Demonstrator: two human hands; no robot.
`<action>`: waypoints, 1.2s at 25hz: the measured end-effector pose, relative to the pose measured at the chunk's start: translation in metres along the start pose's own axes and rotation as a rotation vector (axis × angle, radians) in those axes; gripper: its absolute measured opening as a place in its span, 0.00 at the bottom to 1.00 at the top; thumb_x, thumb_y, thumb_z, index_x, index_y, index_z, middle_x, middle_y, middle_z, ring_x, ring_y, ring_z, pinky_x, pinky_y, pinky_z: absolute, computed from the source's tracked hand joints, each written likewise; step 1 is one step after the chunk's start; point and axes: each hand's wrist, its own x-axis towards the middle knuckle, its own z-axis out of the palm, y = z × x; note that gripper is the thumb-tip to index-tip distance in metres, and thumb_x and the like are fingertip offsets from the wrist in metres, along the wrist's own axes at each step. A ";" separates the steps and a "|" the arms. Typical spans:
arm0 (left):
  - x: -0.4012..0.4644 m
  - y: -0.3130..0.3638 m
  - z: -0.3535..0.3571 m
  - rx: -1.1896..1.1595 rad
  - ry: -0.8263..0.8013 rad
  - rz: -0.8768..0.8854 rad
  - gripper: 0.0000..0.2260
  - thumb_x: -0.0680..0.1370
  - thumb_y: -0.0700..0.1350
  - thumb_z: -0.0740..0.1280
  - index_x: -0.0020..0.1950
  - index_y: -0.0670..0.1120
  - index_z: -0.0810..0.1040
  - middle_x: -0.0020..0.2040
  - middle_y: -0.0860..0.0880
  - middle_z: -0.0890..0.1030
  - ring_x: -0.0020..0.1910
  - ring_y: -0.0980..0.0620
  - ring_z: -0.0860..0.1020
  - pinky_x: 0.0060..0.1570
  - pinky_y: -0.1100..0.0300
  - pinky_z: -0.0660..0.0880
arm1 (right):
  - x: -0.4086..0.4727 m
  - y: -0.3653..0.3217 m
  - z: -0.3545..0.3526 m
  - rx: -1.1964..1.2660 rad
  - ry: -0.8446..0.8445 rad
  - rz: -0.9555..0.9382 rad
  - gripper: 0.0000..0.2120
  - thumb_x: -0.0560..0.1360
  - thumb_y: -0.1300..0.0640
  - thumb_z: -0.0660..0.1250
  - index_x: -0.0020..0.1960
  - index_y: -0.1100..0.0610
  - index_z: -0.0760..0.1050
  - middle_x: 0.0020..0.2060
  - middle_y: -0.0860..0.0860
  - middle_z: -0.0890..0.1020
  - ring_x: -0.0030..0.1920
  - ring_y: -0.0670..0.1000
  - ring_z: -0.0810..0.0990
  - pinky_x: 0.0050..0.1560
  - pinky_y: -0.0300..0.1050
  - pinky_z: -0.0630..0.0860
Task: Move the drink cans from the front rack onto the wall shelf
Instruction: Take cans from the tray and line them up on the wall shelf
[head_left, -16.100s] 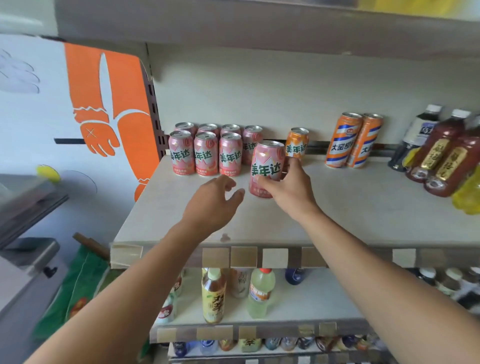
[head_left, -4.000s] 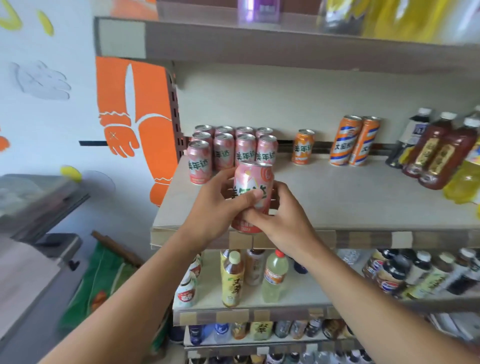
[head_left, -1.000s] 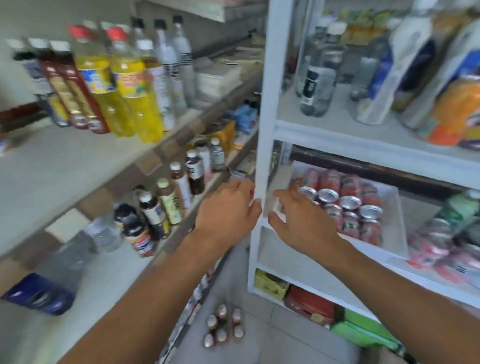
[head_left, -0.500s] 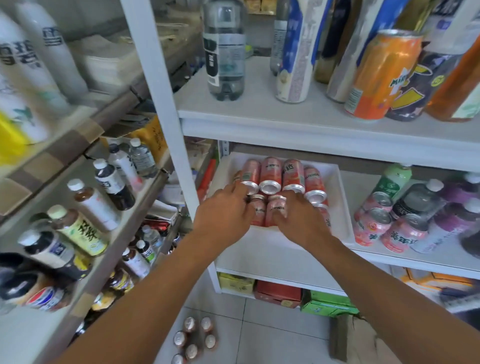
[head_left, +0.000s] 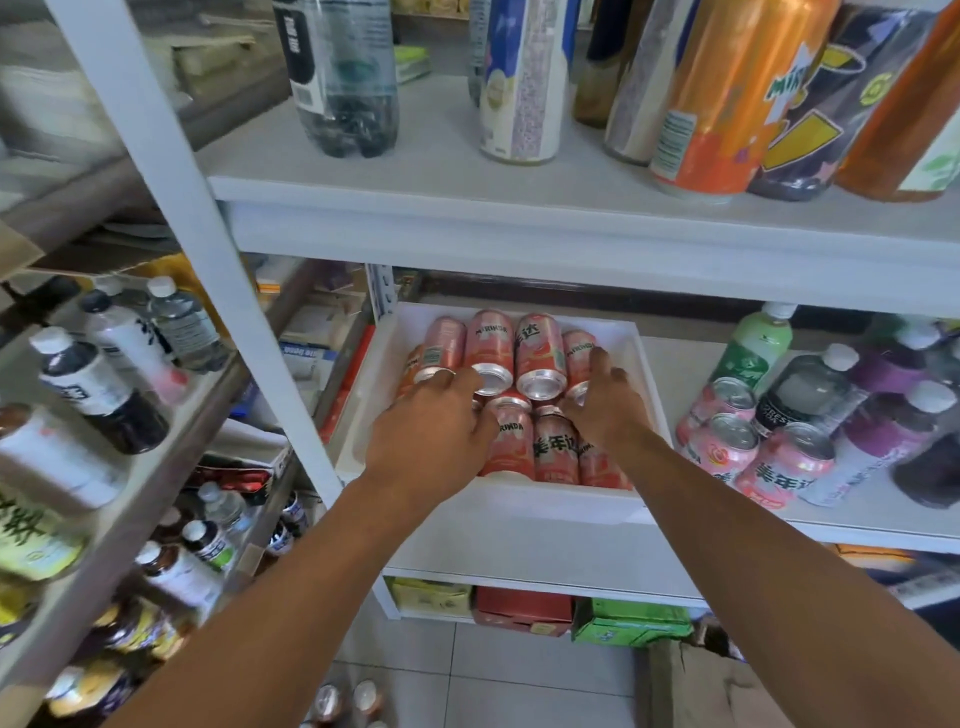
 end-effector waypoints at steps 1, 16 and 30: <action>0.002 0.001 0.001 -0.005 0.000 0.001 0.17 0.80 0.57 0.57 0.67 0.53 0.68 0.63 0.50 0.77 0.57 0.47 0.78 0.55 0.49 0.78 | 0.001 -0.001 0.001 0.017 0.021 -0.002 0.35 0.76 0.51 0.71 0.76 0.51 0.54 0.65 0.60 0.72 0.61 0.63 0.76 0.58 0.56 0.76; 0.005 0.025 -0.027 -0.109 -0.135 -0.086 0.15 0.79 0.55 0.59 0.63 0.52 0.74 0.58 0.49 0.80 0.54 0.46 0.79 0.54 0.48 0.78 | -0.087 -0.007 -0.053 0.532 0.048 -0.046 0.29 0.73 0.54 0.72 0.70 0.48 0.64 0.50 0.47 0.81 0.44 0.49 0.80 0.43 0.40 0.74; -0.126 -0.084 -0.143 -1.473 0.221 -0.512 0.20 0.71 0.53 0.73 0.56 0.43 0.78 0.47 0.44 0.85 0.47 0.44 0.83 0.49 0.51 0.80 | -0.203 -0.198 -0.036 1.217 -1.017 -0.221 0.23 0.71 0.46 0.59 0.60 0.57 0.76 0.46 0.58 0.84 0.41 0.54 0.82 0.41 0.45 0.78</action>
